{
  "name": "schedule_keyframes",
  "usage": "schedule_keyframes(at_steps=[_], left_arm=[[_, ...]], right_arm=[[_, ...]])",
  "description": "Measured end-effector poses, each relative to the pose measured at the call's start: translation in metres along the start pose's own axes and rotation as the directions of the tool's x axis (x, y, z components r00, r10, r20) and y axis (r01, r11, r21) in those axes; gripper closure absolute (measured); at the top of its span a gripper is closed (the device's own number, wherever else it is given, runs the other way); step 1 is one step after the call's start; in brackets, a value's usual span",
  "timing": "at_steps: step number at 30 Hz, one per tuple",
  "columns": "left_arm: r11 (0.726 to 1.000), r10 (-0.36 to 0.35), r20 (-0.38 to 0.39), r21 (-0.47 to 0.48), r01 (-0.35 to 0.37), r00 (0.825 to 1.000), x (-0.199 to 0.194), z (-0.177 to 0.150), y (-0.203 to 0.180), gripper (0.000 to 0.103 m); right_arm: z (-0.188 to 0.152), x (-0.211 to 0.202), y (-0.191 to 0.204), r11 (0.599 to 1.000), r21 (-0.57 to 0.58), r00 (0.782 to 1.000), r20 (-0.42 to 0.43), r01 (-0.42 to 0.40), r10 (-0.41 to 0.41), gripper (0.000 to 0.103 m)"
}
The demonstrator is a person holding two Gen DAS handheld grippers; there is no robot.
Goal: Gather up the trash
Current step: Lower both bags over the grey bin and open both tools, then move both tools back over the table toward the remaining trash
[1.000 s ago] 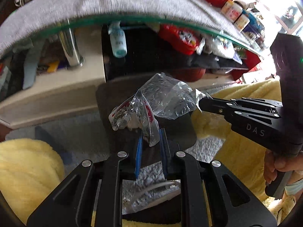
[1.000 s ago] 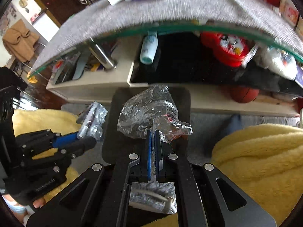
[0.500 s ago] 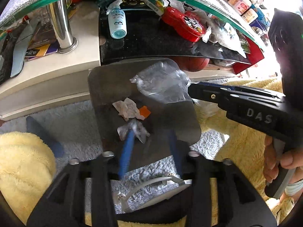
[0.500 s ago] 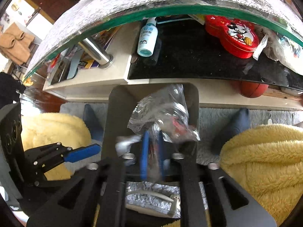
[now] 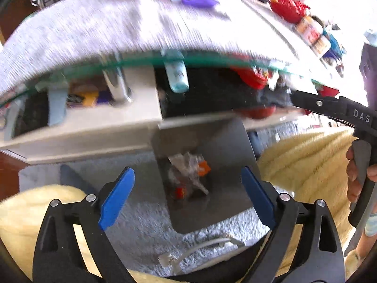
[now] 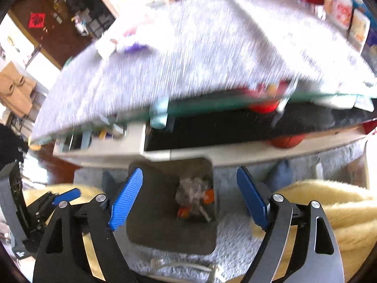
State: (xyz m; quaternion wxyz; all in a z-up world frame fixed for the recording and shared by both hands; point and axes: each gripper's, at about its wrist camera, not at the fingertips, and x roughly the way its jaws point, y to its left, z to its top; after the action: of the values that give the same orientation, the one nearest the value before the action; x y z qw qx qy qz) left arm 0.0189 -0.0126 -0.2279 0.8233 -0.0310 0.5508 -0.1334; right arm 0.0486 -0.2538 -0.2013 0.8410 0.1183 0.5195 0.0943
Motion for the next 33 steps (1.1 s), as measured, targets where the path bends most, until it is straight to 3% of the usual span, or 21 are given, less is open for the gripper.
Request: schedule_keyframes(at_steps=[6, 13, 27, 33], left_arm=[[0.999, 0.035, 0.086, -0.027, -0.033, 0.996, -0.030, 0.041, 0.012, 0.014], [0.997, 0.065, 0.134, -0.038, -0.060, 0.989, -0.041, 0.085, 0.026, 0.014], [0.995, 0.088, 0.177, -0.062, -0.078, 0.980, -0.034, 0.169, 0.054, 0.014], [0.998, 0.058, 0.191, -0.028, -0.054, 0.980, -0.026, 0.198, 0.046, 0.015]], right_arm=[[0.042, -0.011, 0.004, 1.000, -0.010, 0.998, 0.068, 0.000, 0.001, 0.020], [0.083, -0.002, 0.022, 0.999, -0.050, 0.995, 0.099, -0.016, 0.021, 0.020], [0.137, 0.048, 0.050, 0.994, -0.100, 0.996, 0.070, -0.039, 0.046, 0.021], [0.143, 0.064, 0.053, 0.991, -0.124, 0.997, 0.051, -0.043, 0.049, 0.033]])
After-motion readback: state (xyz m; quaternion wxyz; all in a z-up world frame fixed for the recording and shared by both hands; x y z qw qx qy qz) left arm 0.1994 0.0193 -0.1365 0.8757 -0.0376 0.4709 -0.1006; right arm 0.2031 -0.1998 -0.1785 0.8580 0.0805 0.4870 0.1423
